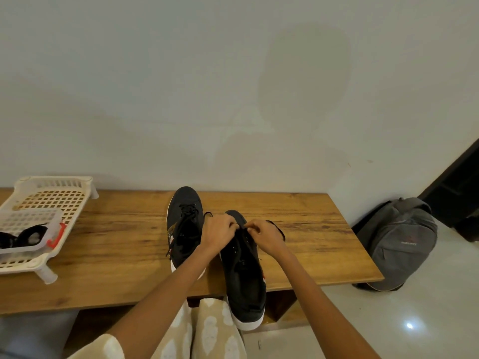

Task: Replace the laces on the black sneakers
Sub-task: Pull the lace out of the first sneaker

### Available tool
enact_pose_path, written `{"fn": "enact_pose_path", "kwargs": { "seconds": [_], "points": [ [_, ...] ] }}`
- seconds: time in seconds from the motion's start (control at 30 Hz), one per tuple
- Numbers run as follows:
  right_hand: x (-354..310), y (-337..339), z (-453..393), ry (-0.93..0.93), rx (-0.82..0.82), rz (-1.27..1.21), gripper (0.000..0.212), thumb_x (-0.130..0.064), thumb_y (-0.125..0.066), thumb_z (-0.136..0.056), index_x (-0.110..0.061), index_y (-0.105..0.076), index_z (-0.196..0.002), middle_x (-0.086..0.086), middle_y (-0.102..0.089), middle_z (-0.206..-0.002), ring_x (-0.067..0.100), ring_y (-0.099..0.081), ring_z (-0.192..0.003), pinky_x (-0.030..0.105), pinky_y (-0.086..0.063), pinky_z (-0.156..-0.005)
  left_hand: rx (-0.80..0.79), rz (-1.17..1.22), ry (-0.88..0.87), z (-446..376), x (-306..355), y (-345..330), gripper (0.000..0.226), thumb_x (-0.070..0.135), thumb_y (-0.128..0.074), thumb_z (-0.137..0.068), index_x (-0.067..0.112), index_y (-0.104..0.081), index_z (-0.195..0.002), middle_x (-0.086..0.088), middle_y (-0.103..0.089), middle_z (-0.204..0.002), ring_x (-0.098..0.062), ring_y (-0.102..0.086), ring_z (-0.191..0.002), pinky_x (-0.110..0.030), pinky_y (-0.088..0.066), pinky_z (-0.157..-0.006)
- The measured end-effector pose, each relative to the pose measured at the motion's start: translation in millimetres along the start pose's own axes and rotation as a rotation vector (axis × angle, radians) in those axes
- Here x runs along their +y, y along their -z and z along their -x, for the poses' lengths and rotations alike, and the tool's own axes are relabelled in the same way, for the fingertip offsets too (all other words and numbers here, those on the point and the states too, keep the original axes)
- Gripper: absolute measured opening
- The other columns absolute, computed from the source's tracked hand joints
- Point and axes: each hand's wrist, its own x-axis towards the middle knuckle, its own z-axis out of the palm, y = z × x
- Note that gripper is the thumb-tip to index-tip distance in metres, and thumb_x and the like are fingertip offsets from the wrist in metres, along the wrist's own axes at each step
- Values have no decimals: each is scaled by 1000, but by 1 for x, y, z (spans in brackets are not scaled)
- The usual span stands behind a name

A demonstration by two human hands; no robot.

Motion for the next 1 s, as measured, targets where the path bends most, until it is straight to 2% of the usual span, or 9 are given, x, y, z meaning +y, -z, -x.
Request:
{"fn": "enact_pose_path", "kwargs": {
  "seconds": [0.13,0.27,0.37,0.43,0.57,0.7,0.77,0.87,1.0],
  "points": [
    [2,2,-5,16,7,26,29,-28,-46,-99,-14,-69,-110,-6,-66,-83,5,-55,-74,20,-38,-61,20,282,98,2,6,-8,20,33,-59,-92,22,-75,-94,8,-69,-92,-12,-62,-89,-23,-40,-65],
    [1,13,-10,15,-133,77,24,-29,-57,-93,-16,-71,-107,-3,-69,-92,10,-60,-80,26,-48,-69,108,471,117,5,8,-21,19,24,-63,-89,10,-76,-91,1,-72,-91,-13,-63,-90,-23,-42,-75],
    [-5,19,-14,9,-150,156,22,-21,-59,-90,-10,-70,-75,0,-56,-61,15,-52,-58,27,-37,-57,67,585,126,6,11,-24,17,18,-61,-91,8,-71,-100,-3,-68,-104,-15,-57,-102,-28,-42,-90],
    [-11,22,-18,11,-139,270,29,-19,-57,-88,-11,-61,-60,3,-51,-60,25,-53,-65,29,-34,-57,-64,676,94,4,13,-23,25,13,-59,-91,13,-63,-116,0,-62,-116,-11,-53,-110,-23,-41,-92],
    [-32,37,-29,12,-51,425,22,-30,-63,-86,-11,-74,-83,6,-66,-85,22,-61,-81,34,-48,-66,-297,730,135,-4,10,-27,37,14,-63,-86,18,-56,-123,2,-59,-114,-17,-54,-108,-32,-45,-91],
    [-58,48,-39,21,-52,608,28,-37,-63,-84,-11,-71,-81,4,-65,-77,19,-57,-79,29,-43,-63,-248,928,249,-5,10,-31,6,26,-70,-84,20,-68,-84,0,-68,-85,-17,-62,-86,-34,-46,-81],
    [-63,48,-41,6,-69,618,29,-40,-63,-85,-12,-69,-78,1,-64,-75,16,-55,-76,28,-41,-63,-163,970,317,-6,14,-32,16,24,-69,-86,20,-66,-70,0,-63,-72,-18,-60,-79,-37,-45,-76],
    [-55,47,-39,-42,-112,397,31,-35,-58,-90,-15,-58,-67,-2,-49,-60,12,-41,-57,26,-29,-51,-95,1173,461,-5,18,-27,15,21,-68,-87,20,-67,-72,-1,-67,-77,-22,-62,-89,-41,-48,-88],
    [-29,42,-26,-64,-213,204,26,-31,-57,-92,-10,-72,-95,1,-63,-75,16,-54,-70,26,-37,-59,-65,1457,611,-6,16,-21,10,21,-64,-89,15,-69,-83,-11,-69,-98,-28,-62,-102,-42,-47,-95]
  ]
}}
